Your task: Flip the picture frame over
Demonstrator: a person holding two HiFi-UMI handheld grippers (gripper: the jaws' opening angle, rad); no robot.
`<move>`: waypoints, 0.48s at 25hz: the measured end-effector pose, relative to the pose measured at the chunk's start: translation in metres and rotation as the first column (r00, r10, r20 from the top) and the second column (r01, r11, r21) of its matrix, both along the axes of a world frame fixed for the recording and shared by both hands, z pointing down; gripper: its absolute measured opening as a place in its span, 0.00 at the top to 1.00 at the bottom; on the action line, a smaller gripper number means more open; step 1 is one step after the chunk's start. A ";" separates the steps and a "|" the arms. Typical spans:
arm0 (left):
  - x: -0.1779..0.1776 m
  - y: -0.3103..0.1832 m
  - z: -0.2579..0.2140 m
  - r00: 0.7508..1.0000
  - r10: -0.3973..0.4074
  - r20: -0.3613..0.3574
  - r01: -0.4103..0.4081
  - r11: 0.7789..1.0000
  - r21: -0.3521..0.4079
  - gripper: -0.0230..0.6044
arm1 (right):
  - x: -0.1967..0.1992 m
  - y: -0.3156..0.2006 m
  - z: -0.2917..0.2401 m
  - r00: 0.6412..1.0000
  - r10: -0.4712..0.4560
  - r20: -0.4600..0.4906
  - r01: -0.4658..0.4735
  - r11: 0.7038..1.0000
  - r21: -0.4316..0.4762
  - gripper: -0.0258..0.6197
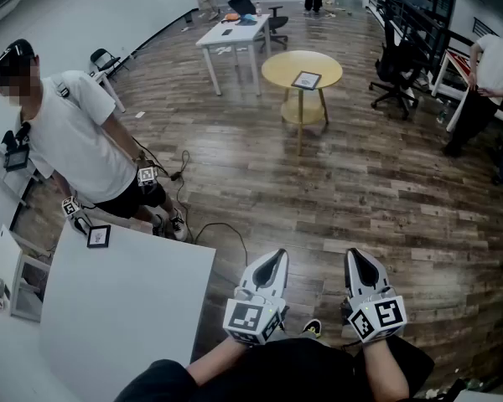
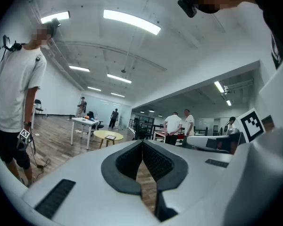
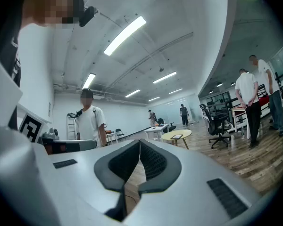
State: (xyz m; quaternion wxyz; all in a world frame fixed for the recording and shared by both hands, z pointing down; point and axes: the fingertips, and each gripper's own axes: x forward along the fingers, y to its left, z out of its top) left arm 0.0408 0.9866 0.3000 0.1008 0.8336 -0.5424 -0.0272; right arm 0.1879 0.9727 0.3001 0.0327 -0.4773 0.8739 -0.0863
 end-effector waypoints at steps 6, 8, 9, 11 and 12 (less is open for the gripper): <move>-0.031 -0.011 0.013 0.998 -0.060 0.012 0.060 0.998 0.010 0.93 | -0.024 -0.014 0.009 0.999 -0.032 -0.005 0.032 0.999 -0.003 0.93; -0.041 -0.009 0.016 0.998 -0.064 0.012 0.064 0.998 0.011 0.93 | -0.032 -0.011 0.011 1.000 -0.030 -0.008 0.030 1.000 -0.004 0.93; -0.047 -0.008 0.016 0.998 -0.068 0.010 0.068 0.998 0.012 0.93 | -0.036 -0.010 0.011 0.999 -0.029 -0.014 0.029 1.000 -0.003 0.93; -0.058 -0.010 0.015 0.997 -0.078 0.006 0.078 0.997 0.017 0.93 | -0.043 -0.014 0.010 0.999 -0.025 -0.020 0.025 1.000 0.007 0.93; -0.062 -0.012 0.014 0.997 -0.080 0.006 0.080 0.997 0.020 0.93 | -0.044 -0.017 0.009 1.000 -0.021 -0.018 0.021 1.000 0.011 0.93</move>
